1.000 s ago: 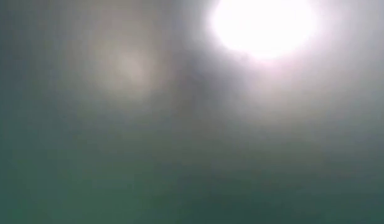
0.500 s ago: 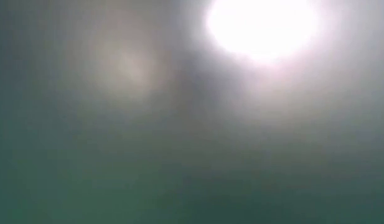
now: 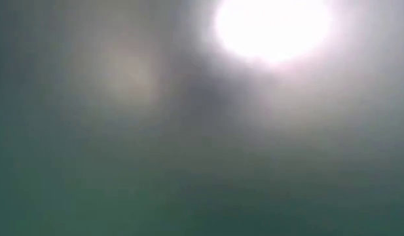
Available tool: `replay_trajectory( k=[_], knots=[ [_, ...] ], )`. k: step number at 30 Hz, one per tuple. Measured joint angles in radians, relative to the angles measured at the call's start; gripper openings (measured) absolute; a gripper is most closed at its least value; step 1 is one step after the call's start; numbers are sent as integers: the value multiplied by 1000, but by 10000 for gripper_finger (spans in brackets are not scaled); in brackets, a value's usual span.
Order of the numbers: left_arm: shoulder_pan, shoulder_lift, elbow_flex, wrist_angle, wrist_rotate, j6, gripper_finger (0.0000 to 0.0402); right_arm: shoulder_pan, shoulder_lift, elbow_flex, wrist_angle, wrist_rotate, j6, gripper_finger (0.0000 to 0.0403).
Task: Pick and place pill bottles into a basket
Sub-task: Put the white pill bottle into the bin
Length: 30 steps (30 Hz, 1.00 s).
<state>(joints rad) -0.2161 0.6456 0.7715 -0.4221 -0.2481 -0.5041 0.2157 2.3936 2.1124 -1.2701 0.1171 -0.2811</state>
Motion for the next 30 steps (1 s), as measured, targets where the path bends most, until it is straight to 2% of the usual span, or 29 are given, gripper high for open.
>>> replay_trajectory(
  k=[12,15,22,30],
  knots=[
    [0,0,0,0,0,0,90,-2,42,0,-11,-35,11,248],
    [0,0,0,0,0,0,90,-6,42,0,-14,-27,24,229],
    [0,0,0,0,0,-2,90,-15,39,1,-39,-17,79,143],
    [0,0,0,0,0,-1,90,-15,35,1,-160,-7,140,140]
  ],
)
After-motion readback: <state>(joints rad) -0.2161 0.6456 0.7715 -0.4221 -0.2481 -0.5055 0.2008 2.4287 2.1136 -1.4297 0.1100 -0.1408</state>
